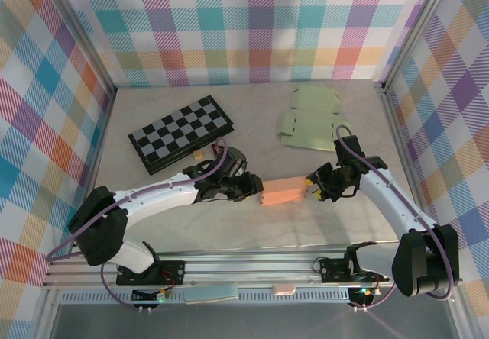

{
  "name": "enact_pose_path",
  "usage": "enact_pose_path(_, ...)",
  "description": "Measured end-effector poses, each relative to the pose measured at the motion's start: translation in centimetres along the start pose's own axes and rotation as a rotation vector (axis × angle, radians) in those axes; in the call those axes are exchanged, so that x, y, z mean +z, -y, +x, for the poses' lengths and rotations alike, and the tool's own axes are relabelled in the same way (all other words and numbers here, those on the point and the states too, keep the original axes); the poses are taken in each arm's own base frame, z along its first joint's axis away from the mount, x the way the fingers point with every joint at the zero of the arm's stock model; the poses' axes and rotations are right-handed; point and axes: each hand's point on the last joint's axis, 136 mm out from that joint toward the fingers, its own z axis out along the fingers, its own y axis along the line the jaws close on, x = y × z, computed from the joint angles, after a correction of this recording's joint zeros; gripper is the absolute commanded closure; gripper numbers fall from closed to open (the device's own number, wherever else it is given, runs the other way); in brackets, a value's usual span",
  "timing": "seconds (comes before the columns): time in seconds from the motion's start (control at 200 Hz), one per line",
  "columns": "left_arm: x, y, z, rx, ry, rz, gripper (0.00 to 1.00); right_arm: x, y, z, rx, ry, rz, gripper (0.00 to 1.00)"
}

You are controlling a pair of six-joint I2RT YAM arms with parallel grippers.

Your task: Fold the paper box

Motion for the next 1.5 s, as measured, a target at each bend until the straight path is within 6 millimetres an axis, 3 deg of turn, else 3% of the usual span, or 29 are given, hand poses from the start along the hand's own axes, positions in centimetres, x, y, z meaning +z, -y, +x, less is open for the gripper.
enact_pose_path(0.335, 1.1, 0.0, 0.6, -0.006, -0.046, 0.014, 0.79, -0.2, 0.0, -0.1, 0.016, 0.015, -0.003, 0.62)
enact_pose_path(0.495, 1.0, 0.1, 0.5, -0.006, -0.046, 0.011, 0.75, -1.6, -0.5, 0.2, 0.021, 0.094, -0.04, 0.43)
enact_pose_path(0.615, 0.6, 0.6, 0.1, 0.002, -0.032, 0.002, 0.69, -3.0, -2.1, 2.1, 0.007, 0.155, -0.124, 0.29)
enact_pose_path(0.7, 0.0, 1.7, -0.7, 0.018, -0.001, 0.011, 0.66, -2.5, -2.5, 3.2, 0.028, 0.158, -0.121, 0.23)
enact_pose_path(0.795, -1.5, 3.0, -1.8, 0.044, 0.048, 0.029, 0.64, -0.9, -2.2, 3.1, 0.094, 0.162, -0.07, 0.18)
enact_pose_path(0.95, -5.4, 5.2, -3.8, 0.097, 0.16, 0.089, 0.63, 1.3, -2.0, 3.1, 0.185, 0.156, -0.003, 0.18)
enact_pose_path(1.175, -11.6, 6.7, -6.4, 0.148, 0.341, 0.157, 0.63, 3.0, -3.8, 2.9, 0.243, 0.151, -0.011, 0.19)
enact_pose_path(1.315, -14.0, 6.5, -7.1, 0.153, 0.407, 0.176, 0.63, 4.2, -4.2, 3.0, 0.255, 0.132, -0.003, 0.25)
enact_pose_path(1.5, -14.5, 4.2, -6.9, 0.128, 0.41, 0.137, 0.63, 6.0, -4.6, 3.4, 0.242, 0.105, 0.01, 0.34)
